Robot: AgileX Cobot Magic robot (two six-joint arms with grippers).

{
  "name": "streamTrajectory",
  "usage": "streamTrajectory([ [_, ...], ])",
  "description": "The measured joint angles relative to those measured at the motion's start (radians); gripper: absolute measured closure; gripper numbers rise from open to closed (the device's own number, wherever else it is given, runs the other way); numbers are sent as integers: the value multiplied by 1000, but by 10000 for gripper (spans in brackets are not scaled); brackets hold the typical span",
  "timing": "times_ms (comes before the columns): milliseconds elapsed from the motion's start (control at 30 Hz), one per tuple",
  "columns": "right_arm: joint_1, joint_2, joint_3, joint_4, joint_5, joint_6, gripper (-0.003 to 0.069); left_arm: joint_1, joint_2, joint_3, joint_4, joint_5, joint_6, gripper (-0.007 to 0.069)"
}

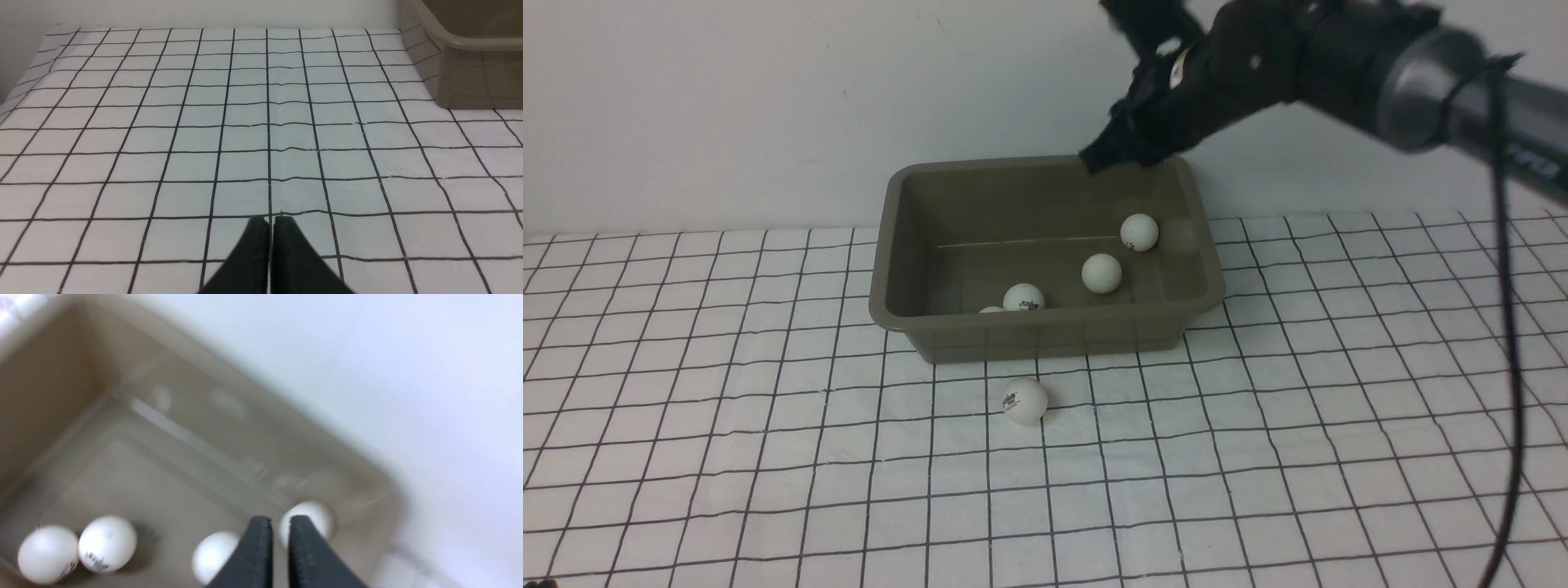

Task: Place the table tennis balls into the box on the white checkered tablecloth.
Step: 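Reach for and grasp a ping pong ball on the table beside the basket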

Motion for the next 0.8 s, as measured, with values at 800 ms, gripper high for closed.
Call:
streamTrajectory([
  [800, -98, -846, 979, -188, -155, 99, 675, 0, 19, -273, -53, -10, 0, 629],
])
